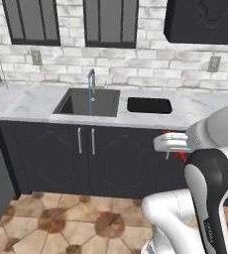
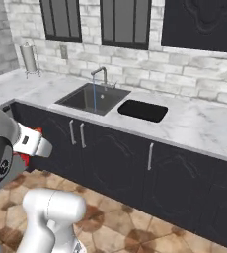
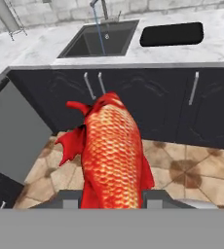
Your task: Take the fish out of the fridge, briefly rinse it in the sink, and place it on the tray next to the sink.
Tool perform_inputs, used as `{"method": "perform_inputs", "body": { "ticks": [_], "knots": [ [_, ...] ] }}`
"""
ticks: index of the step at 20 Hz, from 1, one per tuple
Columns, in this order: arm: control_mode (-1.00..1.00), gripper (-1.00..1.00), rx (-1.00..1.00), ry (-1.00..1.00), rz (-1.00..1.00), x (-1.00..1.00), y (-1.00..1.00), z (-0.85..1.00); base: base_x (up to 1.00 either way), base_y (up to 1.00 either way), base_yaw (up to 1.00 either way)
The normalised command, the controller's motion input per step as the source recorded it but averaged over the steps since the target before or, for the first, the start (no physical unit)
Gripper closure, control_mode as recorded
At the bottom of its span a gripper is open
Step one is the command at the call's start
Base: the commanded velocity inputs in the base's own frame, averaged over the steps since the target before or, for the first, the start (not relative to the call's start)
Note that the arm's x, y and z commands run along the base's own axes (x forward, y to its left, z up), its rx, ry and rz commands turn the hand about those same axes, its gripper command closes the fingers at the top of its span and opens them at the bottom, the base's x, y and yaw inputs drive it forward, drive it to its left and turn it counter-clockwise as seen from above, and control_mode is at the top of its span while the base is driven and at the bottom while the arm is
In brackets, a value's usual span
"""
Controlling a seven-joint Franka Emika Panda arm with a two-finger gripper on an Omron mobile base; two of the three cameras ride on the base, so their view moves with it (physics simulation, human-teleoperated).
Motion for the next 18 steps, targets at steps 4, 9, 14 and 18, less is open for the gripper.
{"method": "perform_inputs", "body": {
  "ticks": [4,9,14,18],
  "knots": [
    [1.0,1.0,0.0,0.0,0.0,0.0,0.0,0.0,1.0,0.36,-0.04],
    [1.0,1.0,0.0,0.0,0.0,0.0,0.0,0.0,1.0,0.55,-0.13],
    [1.0,1.0,0.0,0.0,0.0,0.0,0.0,0.0,0.94,0.27,-0.17],
    [1.0,1.0,0.0,0.0,0.0,0.0,0.0,0.0,0.63,-0.21,-0.24]
  ]
}}
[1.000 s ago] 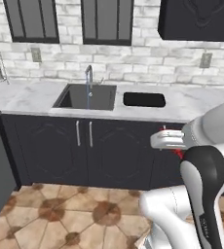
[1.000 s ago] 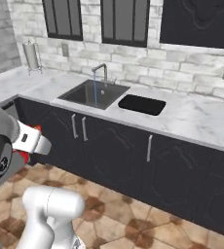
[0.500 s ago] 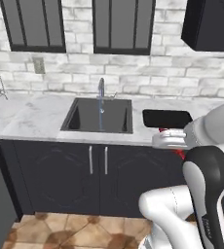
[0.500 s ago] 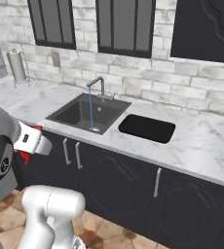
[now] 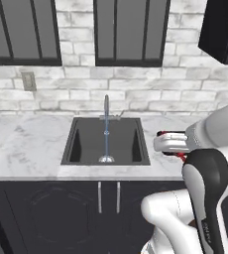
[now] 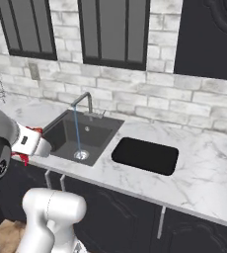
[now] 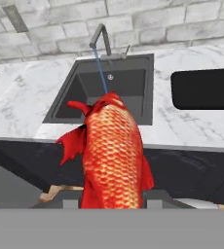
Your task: Take the fish out of the fridge, briefly rinse it in the sink, and place it on the tray next to the sink.
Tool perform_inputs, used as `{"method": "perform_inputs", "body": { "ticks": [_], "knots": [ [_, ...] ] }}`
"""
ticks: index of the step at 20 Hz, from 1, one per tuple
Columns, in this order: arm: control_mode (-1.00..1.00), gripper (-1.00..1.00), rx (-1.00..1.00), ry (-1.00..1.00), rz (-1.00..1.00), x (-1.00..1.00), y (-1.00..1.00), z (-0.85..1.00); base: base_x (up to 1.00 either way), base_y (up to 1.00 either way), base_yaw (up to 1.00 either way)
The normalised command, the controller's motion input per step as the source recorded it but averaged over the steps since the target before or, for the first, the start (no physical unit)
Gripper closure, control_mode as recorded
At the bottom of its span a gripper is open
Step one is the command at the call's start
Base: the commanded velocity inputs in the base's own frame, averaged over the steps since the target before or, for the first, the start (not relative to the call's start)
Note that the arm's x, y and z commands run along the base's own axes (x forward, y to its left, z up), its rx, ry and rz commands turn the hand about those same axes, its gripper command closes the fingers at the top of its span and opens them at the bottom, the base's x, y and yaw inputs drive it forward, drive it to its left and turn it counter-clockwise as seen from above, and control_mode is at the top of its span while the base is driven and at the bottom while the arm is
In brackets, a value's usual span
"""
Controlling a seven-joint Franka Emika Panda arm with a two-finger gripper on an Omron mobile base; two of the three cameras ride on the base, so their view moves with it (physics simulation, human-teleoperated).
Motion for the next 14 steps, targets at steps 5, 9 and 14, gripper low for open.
{"method": "perform_inputs", "body": {
  "ticks": [5,9,14],
  "knots": [
    [1.0,1.0,0.0,0.0,0.0,0.0,0.0,0.0,0.34,-0.1,-0.21],
    [1.0,1.0,0.0,0.0,0.0,0.0,0.0,0.0,-0.03,-0.02,0.0],
    [1.0,1.0,0.0,0.0,0.0,0.0,0.0,0.0,0.0,-0.05,-0.25]
  ]
}}
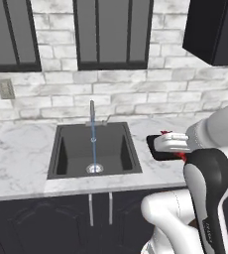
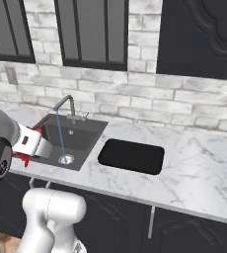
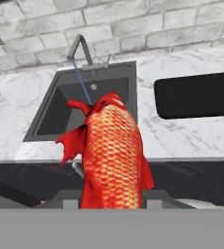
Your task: Take the fish out of the fridge, briefly rinse it in the sink, and place it on the tray next to the sink.
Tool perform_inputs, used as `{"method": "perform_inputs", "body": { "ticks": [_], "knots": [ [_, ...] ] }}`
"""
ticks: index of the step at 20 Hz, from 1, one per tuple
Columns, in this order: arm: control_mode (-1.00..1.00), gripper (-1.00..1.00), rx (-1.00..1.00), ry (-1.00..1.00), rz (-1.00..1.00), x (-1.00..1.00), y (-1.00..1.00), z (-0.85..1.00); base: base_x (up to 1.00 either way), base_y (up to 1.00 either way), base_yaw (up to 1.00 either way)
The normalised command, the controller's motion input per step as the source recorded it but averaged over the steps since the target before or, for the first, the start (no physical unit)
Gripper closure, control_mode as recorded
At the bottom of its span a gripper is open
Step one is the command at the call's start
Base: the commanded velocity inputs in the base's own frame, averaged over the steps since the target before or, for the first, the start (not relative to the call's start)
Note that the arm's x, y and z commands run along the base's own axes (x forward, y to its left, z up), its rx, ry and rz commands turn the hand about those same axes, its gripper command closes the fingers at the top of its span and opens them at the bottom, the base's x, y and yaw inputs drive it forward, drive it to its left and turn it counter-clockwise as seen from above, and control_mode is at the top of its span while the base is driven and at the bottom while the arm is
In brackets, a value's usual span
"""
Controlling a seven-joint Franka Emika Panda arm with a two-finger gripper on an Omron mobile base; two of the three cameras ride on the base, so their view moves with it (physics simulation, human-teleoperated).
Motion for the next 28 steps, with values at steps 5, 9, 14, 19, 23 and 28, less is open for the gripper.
{"method": "perform_inputs", "body": {
  "ticks": [5,9,14,19,23,28],
  "knots": [
    [1.0,1.0,0.0,0.0,0.0,0.0,0.0,0.0,-0.04,0.0,-0.26],
    [1.0,1.0,0.0,0.0,0.0,0.0,0.0,0.0,0.0,0.0,-0.13],
    [1.0,1.0,0.0,0.0,0.0,0.0,0.0,0.0,0.0,0.0,0.0],
    [1.0,1.0,0.0,0.0,0.0,0.0,0.0,0.0,0.36,0.0,0.0],
    [1.0,1.0,0.0,0.0,0.0,0.0,0.0,0.0,0.3,0.0,0.0],
    [1.0,1.0,0.0,0.0,0.0,0.0,0.0,0.0,0.06,0.0,0.0]
  ]
}}
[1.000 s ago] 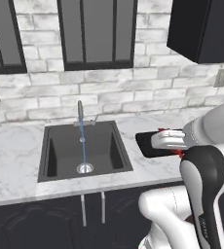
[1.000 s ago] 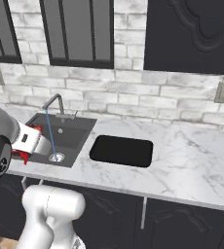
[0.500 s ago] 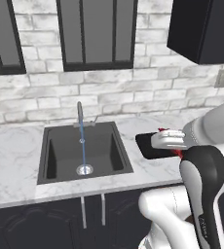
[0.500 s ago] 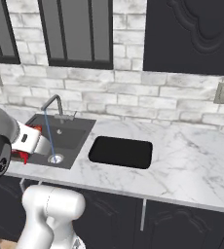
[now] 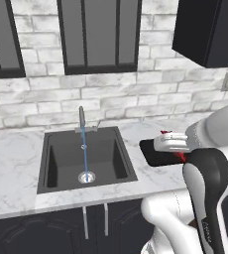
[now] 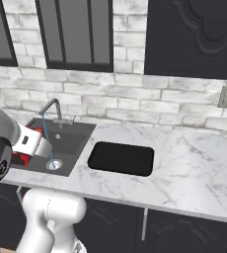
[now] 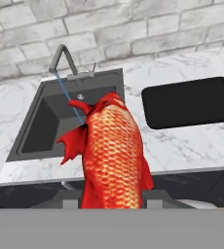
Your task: Take the fish out of the fridge, briefly rinse it in the sink, and place it on the tray next to the sink.
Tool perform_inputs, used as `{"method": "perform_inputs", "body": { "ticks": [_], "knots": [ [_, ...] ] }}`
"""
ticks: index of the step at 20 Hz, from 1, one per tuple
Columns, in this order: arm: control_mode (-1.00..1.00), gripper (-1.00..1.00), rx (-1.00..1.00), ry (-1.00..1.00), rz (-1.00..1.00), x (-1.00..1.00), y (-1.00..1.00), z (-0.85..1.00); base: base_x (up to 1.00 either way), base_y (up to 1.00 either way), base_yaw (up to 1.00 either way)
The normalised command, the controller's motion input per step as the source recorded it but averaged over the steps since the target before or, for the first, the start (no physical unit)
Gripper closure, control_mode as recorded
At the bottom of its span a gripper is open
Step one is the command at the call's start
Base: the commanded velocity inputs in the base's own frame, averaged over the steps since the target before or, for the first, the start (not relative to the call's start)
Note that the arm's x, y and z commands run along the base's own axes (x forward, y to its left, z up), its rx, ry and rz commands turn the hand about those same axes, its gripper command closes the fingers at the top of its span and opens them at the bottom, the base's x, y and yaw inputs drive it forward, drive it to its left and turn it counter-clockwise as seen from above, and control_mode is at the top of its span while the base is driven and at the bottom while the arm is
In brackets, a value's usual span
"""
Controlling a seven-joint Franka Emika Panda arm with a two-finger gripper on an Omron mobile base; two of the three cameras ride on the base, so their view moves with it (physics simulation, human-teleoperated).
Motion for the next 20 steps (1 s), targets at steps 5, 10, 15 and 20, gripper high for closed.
{"method": "perform_inputs", "body": {
  "ticks": [5,10,15,20],
  "knots": [
    [-1.0,1.0,0.0,0.0,0.07,0.51,-0.06,0.0,0.03,0.0,0.0],
    [-1.0,1.0,-0.03,0.03,0.25,0.94,0.0,-0.07,0.0,0.0,0.0],
    [-1.0,1.0,-0.07,0.06,0.39,0.53,0.03,-0.42,0.0,0.0,0.0],
    [-1.0,1.0,-0.06,0.09,0.35,0.3,0.29,-0.4,0.0,0.0,0.0]
  ]
}}
